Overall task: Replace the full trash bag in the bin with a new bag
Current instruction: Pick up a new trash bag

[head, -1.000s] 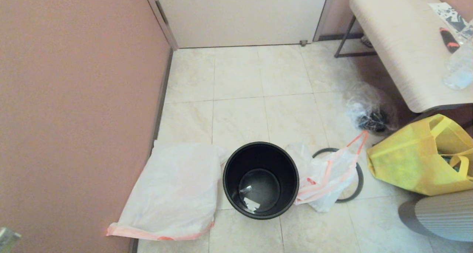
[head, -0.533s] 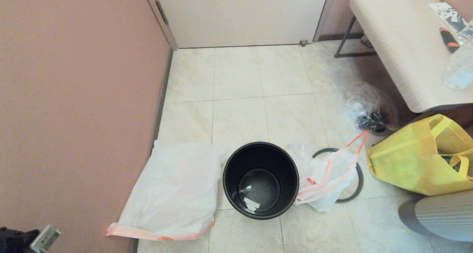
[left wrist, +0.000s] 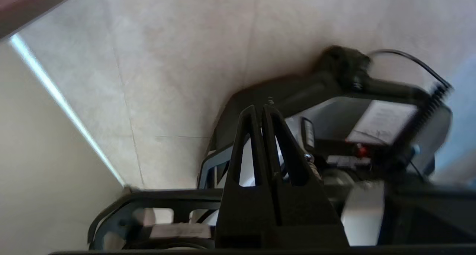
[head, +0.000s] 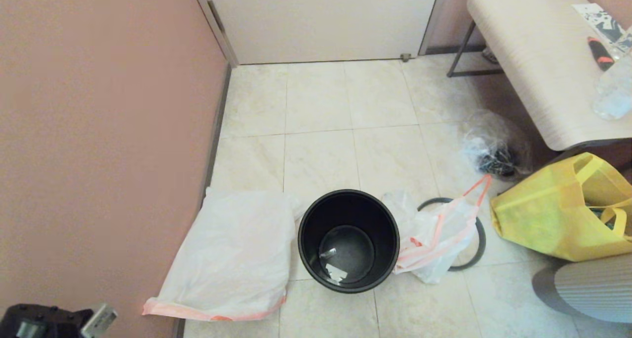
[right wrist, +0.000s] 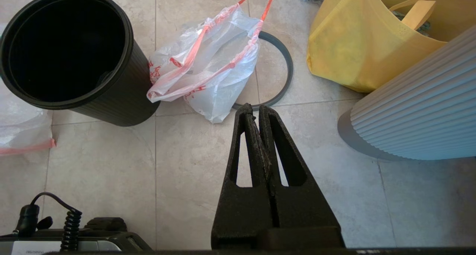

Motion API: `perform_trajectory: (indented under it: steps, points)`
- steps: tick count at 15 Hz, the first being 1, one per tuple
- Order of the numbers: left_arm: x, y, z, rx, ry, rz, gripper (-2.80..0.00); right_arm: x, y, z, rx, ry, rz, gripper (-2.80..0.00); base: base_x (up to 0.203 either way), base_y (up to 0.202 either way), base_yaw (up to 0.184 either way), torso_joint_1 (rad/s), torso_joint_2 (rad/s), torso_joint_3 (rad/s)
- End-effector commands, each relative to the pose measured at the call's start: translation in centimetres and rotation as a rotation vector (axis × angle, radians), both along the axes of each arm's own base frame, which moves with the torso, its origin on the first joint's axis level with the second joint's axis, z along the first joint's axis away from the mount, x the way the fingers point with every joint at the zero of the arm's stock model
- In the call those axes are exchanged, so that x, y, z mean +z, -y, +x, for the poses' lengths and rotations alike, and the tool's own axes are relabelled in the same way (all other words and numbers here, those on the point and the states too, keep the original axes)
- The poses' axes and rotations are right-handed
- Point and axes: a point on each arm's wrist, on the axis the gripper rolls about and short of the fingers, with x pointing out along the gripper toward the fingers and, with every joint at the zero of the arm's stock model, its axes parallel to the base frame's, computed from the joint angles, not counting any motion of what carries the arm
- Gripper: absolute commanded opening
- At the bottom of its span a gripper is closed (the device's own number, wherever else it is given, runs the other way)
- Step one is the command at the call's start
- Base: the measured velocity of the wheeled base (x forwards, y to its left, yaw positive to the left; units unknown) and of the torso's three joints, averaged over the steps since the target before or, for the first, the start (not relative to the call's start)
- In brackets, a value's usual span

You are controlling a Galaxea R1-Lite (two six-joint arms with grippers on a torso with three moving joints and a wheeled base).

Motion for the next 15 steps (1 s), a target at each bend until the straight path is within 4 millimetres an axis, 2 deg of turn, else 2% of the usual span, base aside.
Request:
perform_trajectory:
  steps: [1,5,7,8,10,12,15]
  points:
    - [0.4,0.8,0.9,-0.042,-0.01,0.004,-2.8,0.0,0.0,0.0,0.0,-0.002,0.0,-2.8,0.0,0.0,0.0,0.0,0.0,0.0]
    - [-0.4,4.0,5.9,-0.022,-0.129,0.088,-2.8,0.0,0.0,0.0,0.0,-0.002,0.0,-2.8,0.0,0.0,0.0,0.0,0.0,0.0]
    - [-0.7,6.3,8.9,-0.016,-0.124,0.111,-2.8,0.0,0.0,0.0,0.0,-0.002,0.0,-2.8,0.0,0.0,0.0,0.0,0.0,0.0]
    - [-0.6,7.6,11.1,-0.01,-0.1,0.11,-2.8,0.0,0.0,0.0,-0.001,-0.002,0.0,-2.8,0.0,0.0,0.0,0.0,0.0,0.0]
    - [-0.8,9.3,14.4,-0.009,-0.077,0.121,-2.8,0.0,0.0,0.0,0.0,-0.002,-0.001,-2.8,0.0,0.0,0.0,0.0,0.0,0.0]
    - [-1.9,10.3,17.7,-0.023,-0.067,0.179,-2.8,0.0,0.0,0.0,0.0,-0.002,0.0,-2.8,0.0,0.0,0.0,0.0,0.0,0.0]
    - [-3.8,9.5,22.1,-0.035,-0.071,0.263,-2.8,0.0,0.0,0.0,0.002,-0.002,0.0,-2.8,0.0,0.0,0.0,0.0,0.0,0.0]
